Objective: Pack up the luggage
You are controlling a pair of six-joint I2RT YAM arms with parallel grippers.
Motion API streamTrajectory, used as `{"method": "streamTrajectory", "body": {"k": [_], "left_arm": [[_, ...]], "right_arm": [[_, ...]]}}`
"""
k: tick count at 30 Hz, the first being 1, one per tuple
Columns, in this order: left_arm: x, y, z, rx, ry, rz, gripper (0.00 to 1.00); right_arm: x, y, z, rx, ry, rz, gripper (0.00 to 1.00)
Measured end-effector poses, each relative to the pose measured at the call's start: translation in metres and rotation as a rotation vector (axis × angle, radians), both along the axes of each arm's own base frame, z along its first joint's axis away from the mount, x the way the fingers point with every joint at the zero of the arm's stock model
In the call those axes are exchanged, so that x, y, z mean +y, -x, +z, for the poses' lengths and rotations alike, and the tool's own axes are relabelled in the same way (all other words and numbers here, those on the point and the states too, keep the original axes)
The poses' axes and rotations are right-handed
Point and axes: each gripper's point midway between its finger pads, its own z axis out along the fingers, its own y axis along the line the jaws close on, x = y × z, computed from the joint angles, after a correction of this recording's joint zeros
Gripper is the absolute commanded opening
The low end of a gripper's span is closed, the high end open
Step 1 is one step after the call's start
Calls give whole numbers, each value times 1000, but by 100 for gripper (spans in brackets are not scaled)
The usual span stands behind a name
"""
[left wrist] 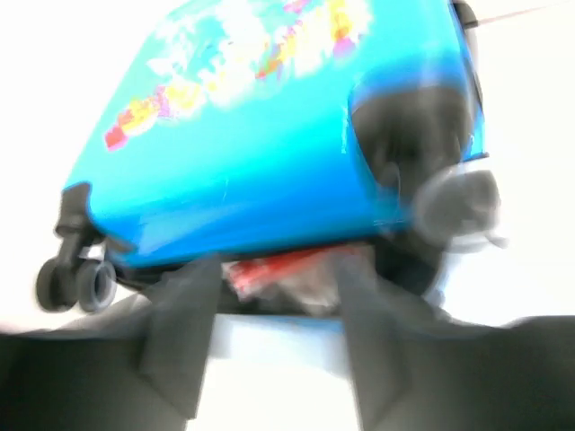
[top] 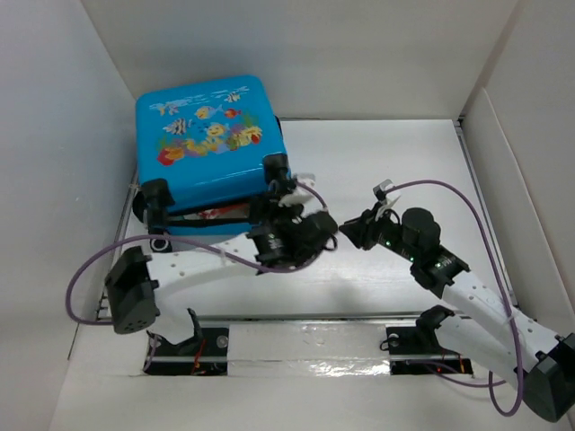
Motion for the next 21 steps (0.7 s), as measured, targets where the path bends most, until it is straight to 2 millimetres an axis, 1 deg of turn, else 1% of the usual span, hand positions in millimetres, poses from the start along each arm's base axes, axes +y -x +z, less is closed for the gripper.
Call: {"method": "streamTrajectory", "body": {"k": [1,2,4,5,6,7,8,9,10,11,13,14,15,16,17,19,20,21], "left_arm": [[-21,7,-11,15,-17,-49,69],[-37,14,-19,35,-43,-87,74],[-69,24,-24,40,-14,-137,72],[-80,27,-24,47,-9,-152,68],[-87,31,-24,53,-8,-164,66],[-89,33,-23,63,-15,-170,66],[-88,35,-21,72,-20,-171,61],[-85,34,-17,77,-16,-164,58],[-81,31,-11,77,-7,-149,56],[-74,25,-5,74,10,-123,49],[-56,7,7,63,61,-46,38],[-41,-6,14,54,94,9,26],[-26,-18,18,42,122,61,20],[1,-35,26,22,180,142,17],[21,-49,29,9,240,193,15],[72,-72,29,11,421,252,14],[102,-80,33,-19,508,279,14],[142,-86,39,-67,604,317,16]], "right_arm": [[0,-1,1,-1,2,-8,33],[0,-3,1,-1,5,-17,33],[-2,-6,-3,7,15,-42,33],[-4,-9,-4,8,20,-60,33],[-6,-11,-5,9,23,-76,27],[-8,-13,-6,9,25,-91,24],[-9,-15,-6,11,27,-104,20],[-10,-17,-7,13,29,-116,9],[-11,-18,-9,17,32,-123,3],[-11,-20,-12,24,36,-133,0],[-13,-23,-16,34,48,-149,0],[-13,-25,-19,40,55,-158,0],[-14,-26,-22,45,61,-165,0],[-14,-27,-24,50,67,-170,0],[-14,-29,-26,55,72,-174,0],[-13,-32,-26,60,79,-177,1],[-12,-34,-25,60,80,-178,3],[-12,-35,-24,59,80,-179,8]]}}
